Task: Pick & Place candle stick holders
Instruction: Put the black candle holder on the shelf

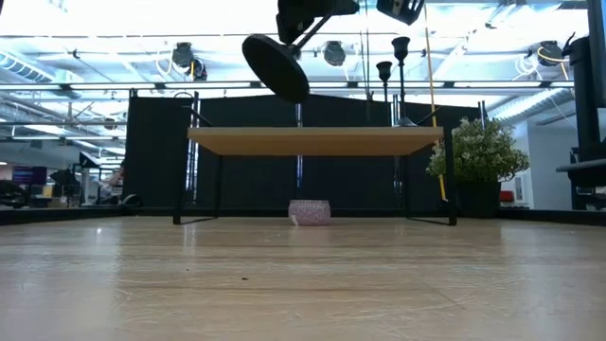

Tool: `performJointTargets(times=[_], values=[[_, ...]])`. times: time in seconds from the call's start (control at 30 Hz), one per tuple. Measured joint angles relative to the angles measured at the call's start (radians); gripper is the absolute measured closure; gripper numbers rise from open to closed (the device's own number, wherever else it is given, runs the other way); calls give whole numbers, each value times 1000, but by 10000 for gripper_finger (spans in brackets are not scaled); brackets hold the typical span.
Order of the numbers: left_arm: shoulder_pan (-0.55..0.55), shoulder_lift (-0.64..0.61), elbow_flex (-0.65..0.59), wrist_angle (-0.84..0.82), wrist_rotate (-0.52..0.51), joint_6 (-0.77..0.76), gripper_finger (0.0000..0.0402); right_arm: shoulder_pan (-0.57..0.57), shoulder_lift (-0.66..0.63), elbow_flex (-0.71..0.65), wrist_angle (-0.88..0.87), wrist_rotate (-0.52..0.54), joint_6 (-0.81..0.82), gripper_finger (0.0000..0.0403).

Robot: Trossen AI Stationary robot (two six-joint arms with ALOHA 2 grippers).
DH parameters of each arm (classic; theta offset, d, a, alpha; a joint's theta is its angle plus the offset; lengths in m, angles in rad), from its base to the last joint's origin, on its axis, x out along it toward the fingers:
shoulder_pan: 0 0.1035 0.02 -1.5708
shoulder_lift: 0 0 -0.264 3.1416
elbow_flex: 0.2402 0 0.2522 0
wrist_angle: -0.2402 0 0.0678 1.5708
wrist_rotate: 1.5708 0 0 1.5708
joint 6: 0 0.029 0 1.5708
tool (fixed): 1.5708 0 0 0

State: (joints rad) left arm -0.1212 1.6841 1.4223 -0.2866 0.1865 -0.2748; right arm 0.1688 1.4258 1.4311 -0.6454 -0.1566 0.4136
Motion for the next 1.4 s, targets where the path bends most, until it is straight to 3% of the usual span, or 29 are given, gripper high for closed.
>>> performJointTargets(times=[0.43,1.1,1.27,1.4], values=[[-1,33,-1,-6,33,-1,181,0,1,0,27,-1,-7,391],[18,33,-1,1,108,8,385,0,1,0,14,-4,-4,391],[20,33,-1,1,121,8,383,0,1,0,15,-4,-6,390],[20,32,-1,-10,120,3,388,0,1,0,21,1,-6,353]])
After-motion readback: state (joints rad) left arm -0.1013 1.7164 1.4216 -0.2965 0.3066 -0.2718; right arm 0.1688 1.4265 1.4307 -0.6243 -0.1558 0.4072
